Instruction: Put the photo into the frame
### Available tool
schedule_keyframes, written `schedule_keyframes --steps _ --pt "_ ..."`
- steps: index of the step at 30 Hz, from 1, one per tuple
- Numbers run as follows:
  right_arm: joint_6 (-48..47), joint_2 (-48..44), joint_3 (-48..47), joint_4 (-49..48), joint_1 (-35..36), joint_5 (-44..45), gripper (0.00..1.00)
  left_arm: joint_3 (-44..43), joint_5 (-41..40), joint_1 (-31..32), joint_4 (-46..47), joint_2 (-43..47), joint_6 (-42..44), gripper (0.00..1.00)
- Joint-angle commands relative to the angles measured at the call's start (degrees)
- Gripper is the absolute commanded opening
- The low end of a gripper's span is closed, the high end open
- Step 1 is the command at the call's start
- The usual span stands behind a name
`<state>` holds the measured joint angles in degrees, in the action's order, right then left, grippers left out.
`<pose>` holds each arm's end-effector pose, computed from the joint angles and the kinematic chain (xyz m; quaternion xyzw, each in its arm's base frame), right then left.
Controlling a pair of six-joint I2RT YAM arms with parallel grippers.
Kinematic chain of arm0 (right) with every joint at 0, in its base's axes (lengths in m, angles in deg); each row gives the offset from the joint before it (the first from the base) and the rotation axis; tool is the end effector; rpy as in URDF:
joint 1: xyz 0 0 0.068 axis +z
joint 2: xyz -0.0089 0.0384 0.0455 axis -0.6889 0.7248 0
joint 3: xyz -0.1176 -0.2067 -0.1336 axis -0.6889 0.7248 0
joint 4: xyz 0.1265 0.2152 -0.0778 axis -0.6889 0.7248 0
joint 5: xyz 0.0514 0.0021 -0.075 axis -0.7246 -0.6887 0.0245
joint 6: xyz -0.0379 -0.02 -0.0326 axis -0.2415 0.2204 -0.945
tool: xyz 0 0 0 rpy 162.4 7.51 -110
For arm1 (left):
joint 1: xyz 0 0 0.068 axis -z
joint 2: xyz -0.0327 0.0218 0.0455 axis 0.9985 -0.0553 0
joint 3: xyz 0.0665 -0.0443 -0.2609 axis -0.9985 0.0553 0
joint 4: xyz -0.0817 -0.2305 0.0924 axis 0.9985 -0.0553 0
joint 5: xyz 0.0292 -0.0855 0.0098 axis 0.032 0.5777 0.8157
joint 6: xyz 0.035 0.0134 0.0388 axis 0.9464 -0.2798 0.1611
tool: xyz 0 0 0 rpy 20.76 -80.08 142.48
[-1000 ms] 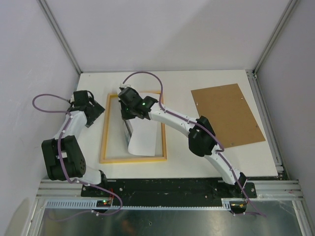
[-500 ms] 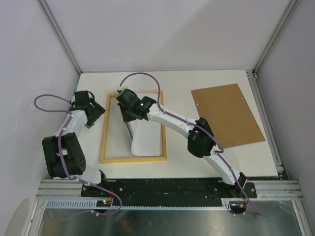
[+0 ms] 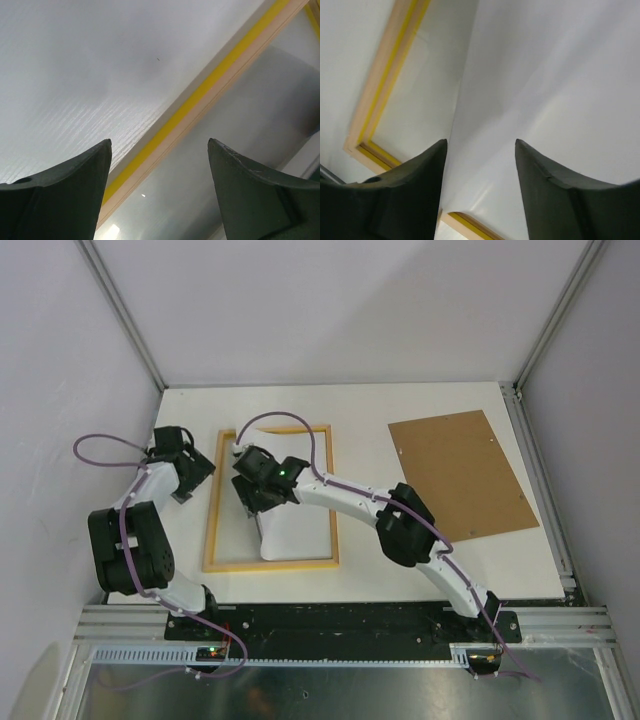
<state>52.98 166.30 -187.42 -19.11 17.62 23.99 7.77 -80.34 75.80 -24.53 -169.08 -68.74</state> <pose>0.2582 0.4629 0.2259 -0.2778 0.9005 0.1973 0.2702 0.3032 0.0632 0.2065 -0.4119 0.8636 -0.0138 0.2906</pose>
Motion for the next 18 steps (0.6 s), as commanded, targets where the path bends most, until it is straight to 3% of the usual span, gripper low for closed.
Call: schedule_keyframes --steps 1,12,15,18 --pt "-0.8 -8.0 3.2 -5.3 -0.6 -0.6 0.66 -1.6 -1.4 -0.7 1.1 -1.1 0.3 0.83" --pt "1.4 -22.5 18.2 -20.8 -6.8 -12.8 0.92 -3.4 -3.0 -0.7 1.0 -0.3 1.2 0.89" --pt "3.5 -25.7 23.0 -26.5 -8.6 -17.8 0.95 -3.7 -3.1 -0.7 1.0 -0.4 1.6 0.90" --pt "4.8 -27.8 26.3 -28.5 -9.5 -17.4 0.96 -3.8 -3.5 -0.7 1.0 -0.5 2.2 0.89"
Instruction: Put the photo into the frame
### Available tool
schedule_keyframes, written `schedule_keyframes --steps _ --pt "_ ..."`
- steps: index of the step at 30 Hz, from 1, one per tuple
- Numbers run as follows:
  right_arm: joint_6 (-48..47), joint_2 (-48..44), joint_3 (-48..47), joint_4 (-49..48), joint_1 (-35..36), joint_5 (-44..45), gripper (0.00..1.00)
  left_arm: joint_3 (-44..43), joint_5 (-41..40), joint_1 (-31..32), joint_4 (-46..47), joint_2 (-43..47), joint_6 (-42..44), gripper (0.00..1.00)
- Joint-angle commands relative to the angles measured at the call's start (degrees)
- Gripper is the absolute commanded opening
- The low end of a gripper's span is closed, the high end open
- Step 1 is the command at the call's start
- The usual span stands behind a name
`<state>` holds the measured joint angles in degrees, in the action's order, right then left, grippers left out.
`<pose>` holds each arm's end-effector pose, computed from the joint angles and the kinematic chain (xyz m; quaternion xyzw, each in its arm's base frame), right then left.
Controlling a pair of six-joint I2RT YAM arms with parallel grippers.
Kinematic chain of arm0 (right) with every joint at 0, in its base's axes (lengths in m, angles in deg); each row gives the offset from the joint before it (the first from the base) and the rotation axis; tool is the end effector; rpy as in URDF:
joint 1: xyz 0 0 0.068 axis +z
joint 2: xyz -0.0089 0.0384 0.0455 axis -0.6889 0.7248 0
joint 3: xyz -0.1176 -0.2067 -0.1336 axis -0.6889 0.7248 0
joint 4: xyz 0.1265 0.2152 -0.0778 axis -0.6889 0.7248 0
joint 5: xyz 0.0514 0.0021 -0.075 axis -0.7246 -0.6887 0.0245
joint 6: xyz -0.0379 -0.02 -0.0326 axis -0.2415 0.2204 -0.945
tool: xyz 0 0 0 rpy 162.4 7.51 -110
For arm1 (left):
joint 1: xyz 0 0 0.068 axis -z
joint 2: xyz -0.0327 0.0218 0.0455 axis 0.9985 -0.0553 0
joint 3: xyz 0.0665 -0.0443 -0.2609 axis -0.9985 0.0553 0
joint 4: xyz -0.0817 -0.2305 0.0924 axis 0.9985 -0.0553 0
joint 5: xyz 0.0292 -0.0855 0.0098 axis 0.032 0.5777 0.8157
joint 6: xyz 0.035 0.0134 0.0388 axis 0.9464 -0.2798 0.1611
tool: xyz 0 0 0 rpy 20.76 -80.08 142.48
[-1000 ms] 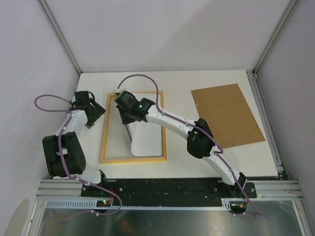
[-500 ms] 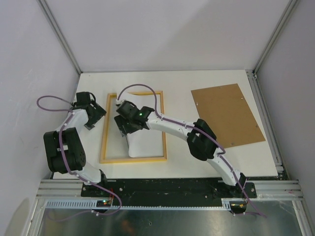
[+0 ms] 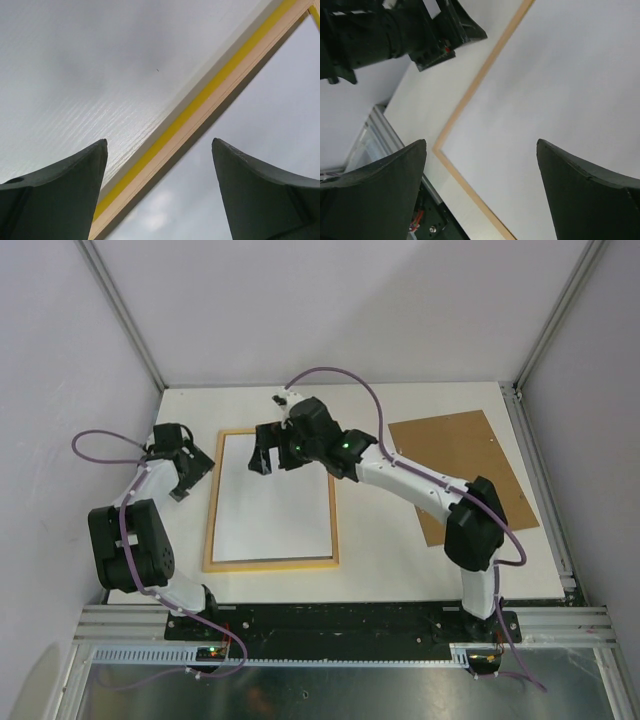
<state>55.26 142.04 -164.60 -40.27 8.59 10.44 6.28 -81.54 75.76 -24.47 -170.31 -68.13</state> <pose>0.2809 0.3702 0.3269 -0.2210 0.8292 0.3753 0.3503 0.3094 0.0654 0.2082 -0.4099 0.8630 -0.0030 0.2954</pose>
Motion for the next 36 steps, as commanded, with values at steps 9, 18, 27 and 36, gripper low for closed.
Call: schedule_keyframes --steps 9,18,27,36 --pt "5.9 -9.4 15.5 -7.9 -6.2 4.2 0.94 1.0 -0.9 -0.5 0.9 2.7 2.7 0.79" --pt "8.1 -13.3 29.4 -5.5 -11.8 9.5 0.80 4.4 -0.6 0.2 0.8 4.4 2.5 0.70" --pt "7.5 -20.8 39.7 -4.5 -15.8 14.3 0.73 1.5 -1.0 8.2 0.3 6.8 5.3 0.69" --pt "9.2 -33.3 49.5 0.0 -24.6 22.1 0.71 -4.0 -0.4 33.2 0.0 4.4 0.8 0.71"
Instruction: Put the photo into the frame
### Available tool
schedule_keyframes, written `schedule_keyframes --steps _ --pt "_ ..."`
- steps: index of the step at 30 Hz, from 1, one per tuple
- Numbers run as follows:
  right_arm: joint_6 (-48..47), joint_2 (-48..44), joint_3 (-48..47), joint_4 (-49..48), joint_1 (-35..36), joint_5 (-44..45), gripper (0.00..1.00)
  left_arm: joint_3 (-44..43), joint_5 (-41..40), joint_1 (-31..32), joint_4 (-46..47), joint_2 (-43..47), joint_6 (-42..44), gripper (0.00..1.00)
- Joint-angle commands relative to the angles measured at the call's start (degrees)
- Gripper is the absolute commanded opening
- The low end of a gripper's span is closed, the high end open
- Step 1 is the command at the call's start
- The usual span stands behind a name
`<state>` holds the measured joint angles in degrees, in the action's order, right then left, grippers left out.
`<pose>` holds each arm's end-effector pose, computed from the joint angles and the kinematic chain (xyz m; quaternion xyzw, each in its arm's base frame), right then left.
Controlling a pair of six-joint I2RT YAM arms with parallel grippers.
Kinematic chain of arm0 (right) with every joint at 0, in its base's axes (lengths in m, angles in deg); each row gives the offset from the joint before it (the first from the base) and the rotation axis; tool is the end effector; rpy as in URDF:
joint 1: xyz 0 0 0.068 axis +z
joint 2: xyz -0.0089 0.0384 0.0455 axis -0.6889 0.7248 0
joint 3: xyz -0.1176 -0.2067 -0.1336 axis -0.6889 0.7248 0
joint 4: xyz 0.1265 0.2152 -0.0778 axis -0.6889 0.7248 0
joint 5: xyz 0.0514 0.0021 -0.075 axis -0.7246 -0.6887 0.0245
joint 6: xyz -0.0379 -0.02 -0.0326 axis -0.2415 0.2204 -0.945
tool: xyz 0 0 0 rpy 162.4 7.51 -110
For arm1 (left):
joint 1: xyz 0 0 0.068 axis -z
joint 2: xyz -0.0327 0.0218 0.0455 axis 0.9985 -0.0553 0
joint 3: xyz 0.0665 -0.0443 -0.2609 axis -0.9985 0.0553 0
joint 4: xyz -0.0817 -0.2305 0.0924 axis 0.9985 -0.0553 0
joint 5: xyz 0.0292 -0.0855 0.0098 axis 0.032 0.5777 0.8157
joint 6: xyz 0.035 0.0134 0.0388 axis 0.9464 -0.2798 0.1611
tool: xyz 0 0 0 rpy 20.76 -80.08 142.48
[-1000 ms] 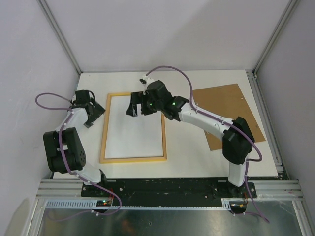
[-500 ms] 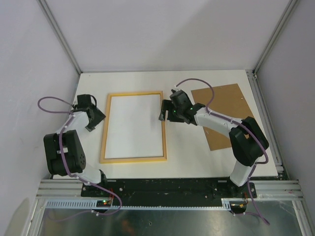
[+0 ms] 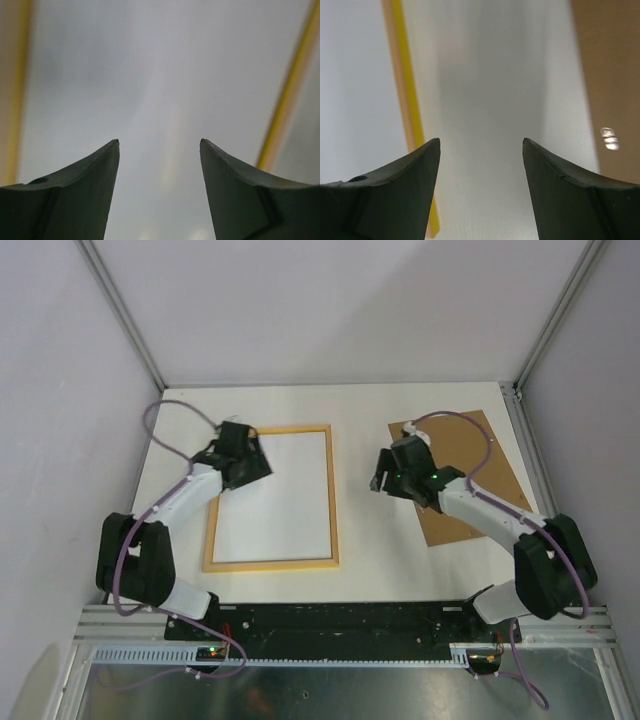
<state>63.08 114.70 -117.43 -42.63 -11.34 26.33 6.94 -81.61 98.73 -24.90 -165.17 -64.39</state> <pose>0.2672 0.1631 0.2312 0.0482 0.9245 0.1582 0.3434 0.2987 -0.0580 0.2302 -0.1998 0.9232 -0.0655 0.3216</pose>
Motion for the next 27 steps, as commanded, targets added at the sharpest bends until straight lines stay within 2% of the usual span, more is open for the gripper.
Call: schedule_keyframes --steps 1,6,10,14,18,27 --pt "1.6 -7.1 3.5 3.1 -6.5 6.3 0.69 -6.2 -0.1 12.9 0.4 -1.9 -3.8 0.71" --pt "1.6 -11.6 8.7 4.5 -14.8 5.8 0.65 -17.0 0.5 26.9 0.9 -12.0 -5.6 0.71" --pt "1.2 -13.1 11.6 4.3 -18.5 5.5 0.63 -24.8 4.4 33.2 1.3 -20.8 -6.0 0.71" --pt "0.6 -12.3 13.4 3.4 -20.2 4.6 0.53 -29.8 8.9 35.4 2.1 -27.5 -5.7 0.70" --pt "0.2 -9.9 14.2 2.2 -19.8 4.1 0.44 -31.1 10.4 35.7 2.8 -30.8 -5.1 0.70" --pt "0.7 -2.5 14.6 -1.7 -15.9 4.7 0.37 -26.8 10.0 34.2 3.8 -31.2 -4.5 0.70"
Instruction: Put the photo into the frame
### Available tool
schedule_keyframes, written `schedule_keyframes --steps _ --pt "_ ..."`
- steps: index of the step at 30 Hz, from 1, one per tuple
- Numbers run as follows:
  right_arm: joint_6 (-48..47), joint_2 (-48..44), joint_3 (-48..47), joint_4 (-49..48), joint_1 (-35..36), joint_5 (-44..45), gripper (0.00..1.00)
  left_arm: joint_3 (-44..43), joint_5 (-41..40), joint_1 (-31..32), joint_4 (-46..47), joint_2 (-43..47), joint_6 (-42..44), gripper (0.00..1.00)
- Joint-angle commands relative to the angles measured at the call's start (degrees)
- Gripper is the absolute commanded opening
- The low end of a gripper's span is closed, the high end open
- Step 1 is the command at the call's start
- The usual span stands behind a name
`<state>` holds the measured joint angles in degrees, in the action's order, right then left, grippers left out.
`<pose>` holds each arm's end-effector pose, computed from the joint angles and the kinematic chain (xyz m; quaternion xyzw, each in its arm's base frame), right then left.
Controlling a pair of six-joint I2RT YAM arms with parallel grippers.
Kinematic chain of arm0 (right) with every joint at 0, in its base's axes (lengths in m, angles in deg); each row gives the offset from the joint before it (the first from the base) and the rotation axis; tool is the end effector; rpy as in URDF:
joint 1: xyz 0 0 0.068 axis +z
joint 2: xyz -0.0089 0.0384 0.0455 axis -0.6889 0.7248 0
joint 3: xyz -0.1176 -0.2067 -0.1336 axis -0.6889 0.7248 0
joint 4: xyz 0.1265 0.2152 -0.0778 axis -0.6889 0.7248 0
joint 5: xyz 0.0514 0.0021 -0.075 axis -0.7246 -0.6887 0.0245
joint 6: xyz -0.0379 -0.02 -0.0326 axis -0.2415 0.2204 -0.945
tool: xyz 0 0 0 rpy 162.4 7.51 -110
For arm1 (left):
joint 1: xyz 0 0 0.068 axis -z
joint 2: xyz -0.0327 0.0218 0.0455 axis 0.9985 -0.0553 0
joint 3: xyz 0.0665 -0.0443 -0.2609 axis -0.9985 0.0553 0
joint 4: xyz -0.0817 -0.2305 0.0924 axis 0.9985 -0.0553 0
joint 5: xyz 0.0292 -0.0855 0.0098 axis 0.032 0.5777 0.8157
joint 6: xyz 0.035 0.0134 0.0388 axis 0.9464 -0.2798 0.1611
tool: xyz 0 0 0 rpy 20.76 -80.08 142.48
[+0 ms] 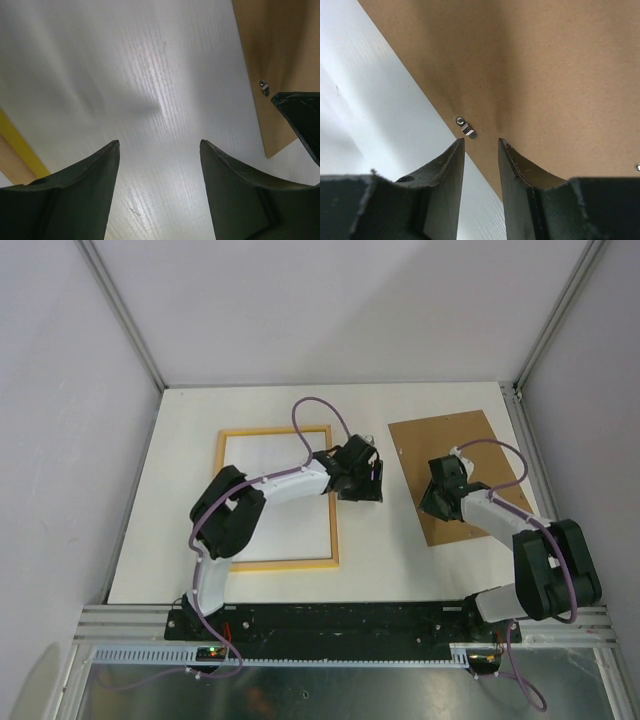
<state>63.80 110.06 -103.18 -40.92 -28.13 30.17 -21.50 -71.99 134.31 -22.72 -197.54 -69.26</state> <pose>0.2527 0.0627 0.1755 0.1970 0.9350 0.0373 0.2924 0.2978 -0.3265 0.1853 0.0791 0.9480 -0.2213 0.2148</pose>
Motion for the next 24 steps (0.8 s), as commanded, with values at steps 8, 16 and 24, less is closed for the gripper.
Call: schedule_keyframes --steps 8,16,24 --pt "-0.2 6.9 0.2 -6.4 3.1 -0.8 0.33 4.8 0.5 -4.2 2.4 3.3 1.6 0.70" --pt "2.6 8.6 0.2 -7.3 8.1 -2.3 0.31 6.8 0.8 -7.0 2.6 4.6 2.2 0.70" --pt "4.5 6.0 -0.8 -6.5 12.5 -4.0 0.31 7.6 1.3 -8.2 2.9 5.2 2.9 0.70"
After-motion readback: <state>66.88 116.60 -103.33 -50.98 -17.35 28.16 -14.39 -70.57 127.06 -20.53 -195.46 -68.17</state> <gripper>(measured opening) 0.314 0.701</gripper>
